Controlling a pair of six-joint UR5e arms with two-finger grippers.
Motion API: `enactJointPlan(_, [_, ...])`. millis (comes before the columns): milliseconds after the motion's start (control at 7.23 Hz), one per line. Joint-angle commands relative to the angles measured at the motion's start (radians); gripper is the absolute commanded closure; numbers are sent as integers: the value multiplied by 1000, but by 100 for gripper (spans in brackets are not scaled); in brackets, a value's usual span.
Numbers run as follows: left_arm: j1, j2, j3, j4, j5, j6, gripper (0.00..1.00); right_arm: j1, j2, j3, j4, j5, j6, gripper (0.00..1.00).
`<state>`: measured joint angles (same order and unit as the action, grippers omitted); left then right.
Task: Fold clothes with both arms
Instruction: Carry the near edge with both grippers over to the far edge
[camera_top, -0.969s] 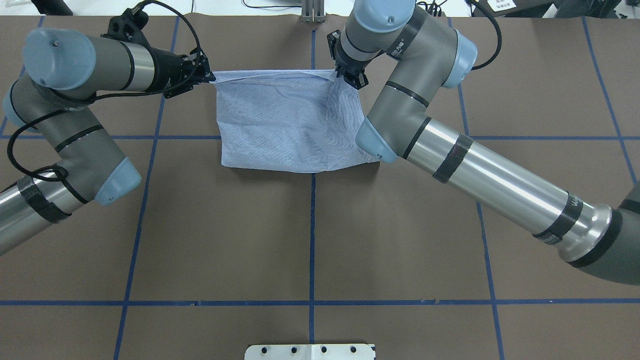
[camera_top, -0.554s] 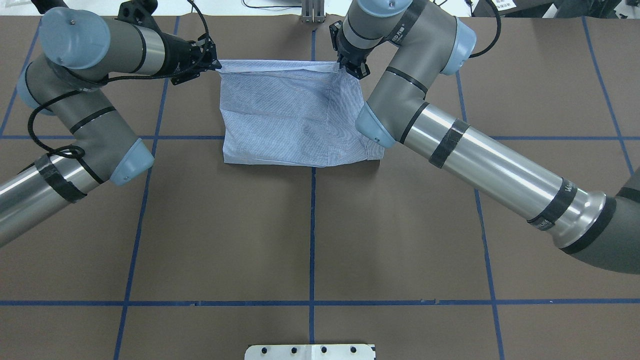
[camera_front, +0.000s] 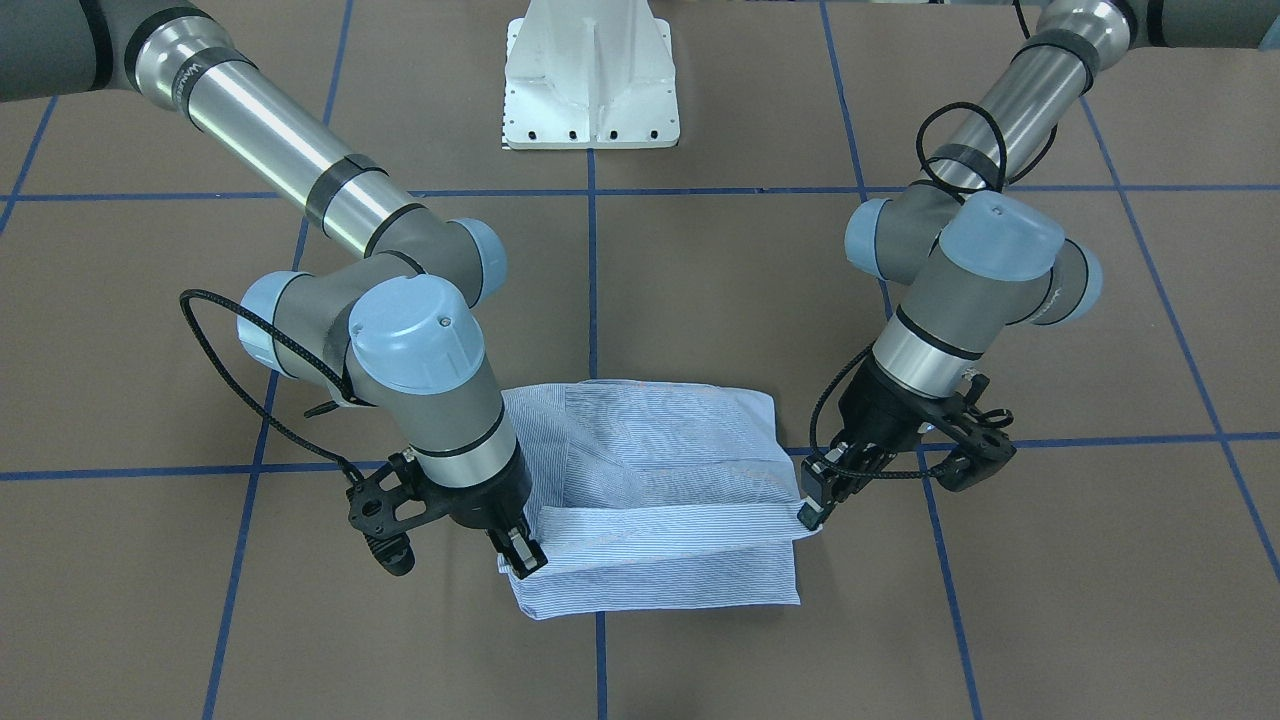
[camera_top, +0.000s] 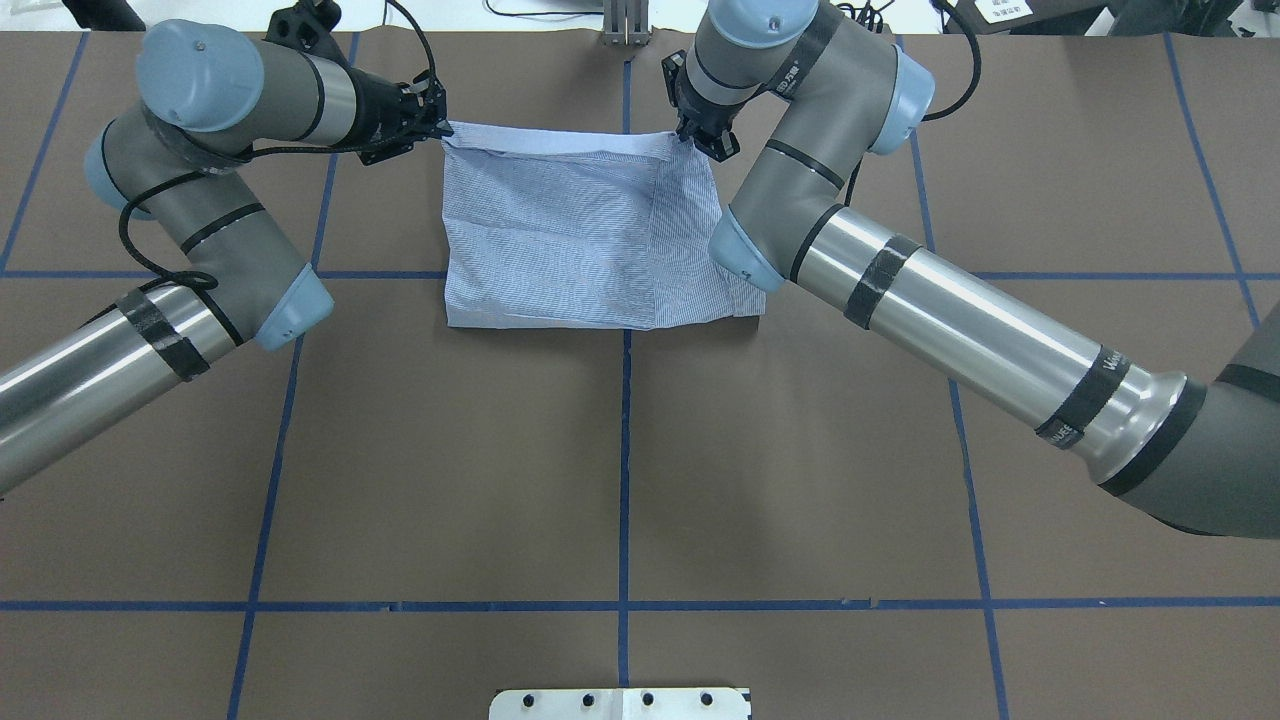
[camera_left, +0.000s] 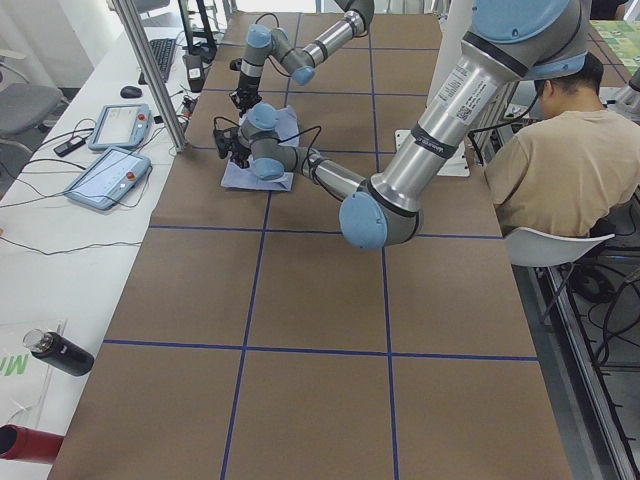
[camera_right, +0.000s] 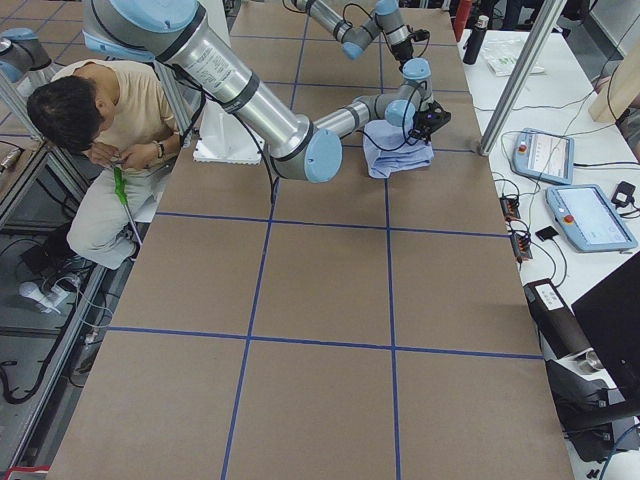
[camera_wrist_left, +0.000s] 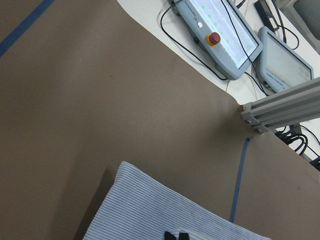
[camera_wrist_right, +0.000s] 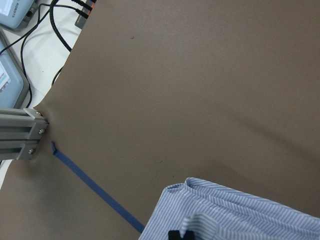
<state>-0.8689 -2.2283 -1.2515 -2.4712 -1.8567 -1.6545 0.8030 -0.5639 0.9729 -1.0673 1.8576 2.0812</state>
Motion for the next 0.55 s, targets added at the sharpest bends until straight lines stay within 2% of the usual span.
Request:
enactJointPlan(0, [-5, -19, 53, -32, 4, 18, 65, -1, 41, -51, 10, -18, -1, 0])
enactJointPlan(277, [-45, -56, 98, -32, 5, 31, 36, 30, 62, -65, 10, -18, -41, 0])
enactJointPlan(415, [-70, -65, 104, -32, 2, 32, 35, 36, 62, -68, 10, -15, -61, 0])
